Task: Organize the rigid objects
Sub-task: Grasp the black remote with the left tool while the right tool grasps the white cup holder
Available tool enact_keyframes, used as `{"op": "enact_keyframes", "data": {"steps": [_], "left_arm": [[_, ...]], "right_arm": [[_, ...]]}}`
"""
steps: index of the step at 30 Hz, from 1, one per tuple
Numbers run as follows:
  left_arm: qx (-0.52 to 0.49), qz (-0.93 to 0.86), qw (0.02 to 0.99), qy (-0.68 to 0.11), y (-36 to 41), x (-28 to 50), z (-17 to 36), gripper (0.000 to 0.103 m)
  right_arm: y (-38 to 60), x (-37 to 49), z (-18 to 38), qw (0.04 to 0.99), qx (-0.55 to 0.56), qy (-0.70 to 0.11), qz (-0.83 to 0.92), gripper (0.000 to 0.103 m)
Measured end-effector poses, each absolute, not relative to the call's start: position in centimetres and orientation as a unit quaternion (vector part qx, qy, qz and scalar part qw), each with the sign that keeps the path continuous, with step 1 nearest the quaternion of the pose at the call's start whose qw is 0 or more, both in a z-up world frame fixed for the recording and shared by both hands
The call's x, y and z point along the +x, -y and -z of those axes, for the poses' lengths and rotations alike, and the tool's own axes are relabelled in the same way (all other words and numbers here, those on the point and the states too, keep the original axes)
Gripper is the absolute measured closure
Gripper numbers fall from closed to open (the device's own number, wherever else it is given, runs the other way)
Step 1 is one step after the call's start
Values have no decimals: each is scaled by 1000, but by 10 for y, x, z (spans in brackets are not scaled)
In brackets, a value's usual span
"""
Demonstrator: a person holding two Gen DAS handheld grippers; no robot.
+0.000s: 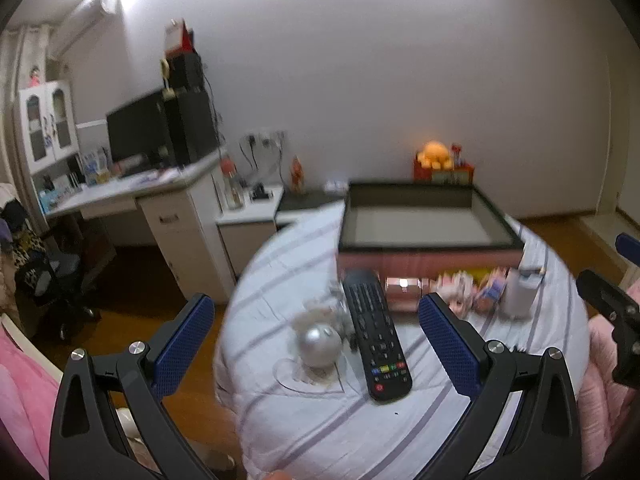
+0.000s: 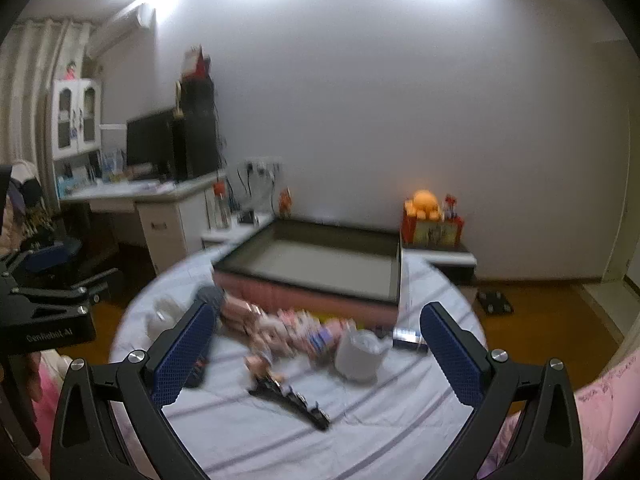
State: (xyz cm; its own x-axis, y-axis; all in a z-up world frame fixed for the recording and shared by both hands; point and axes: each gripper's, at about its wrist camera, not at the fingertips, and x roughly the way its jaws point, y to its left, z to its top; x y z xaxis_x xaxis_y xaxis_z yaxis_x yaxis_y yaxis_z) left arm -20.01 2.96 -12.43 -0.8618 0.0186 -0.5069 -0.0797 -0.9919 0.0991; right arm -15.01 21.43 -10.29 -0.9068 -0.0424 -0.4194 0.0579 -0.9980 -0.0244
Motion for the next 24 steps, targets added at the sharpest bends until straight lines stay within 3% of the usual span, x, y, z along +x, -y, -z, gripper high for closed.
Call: {"op": "enact_keyframes", "data": {"steps": [8,16,24], "left_arm": [[-335,-936,9,-105,-64,-242,185,0],[-373,-922,-17,-106,-87,-270,212,0],[-379,-915,-43,-131,-92,-282,217,15]], "right_arm": [[-245,-182,157,28,278,3,960,0],[-271,-205,186,35,319,21,947,0],[-284,-219,196,45,331,33,942,0]]}}
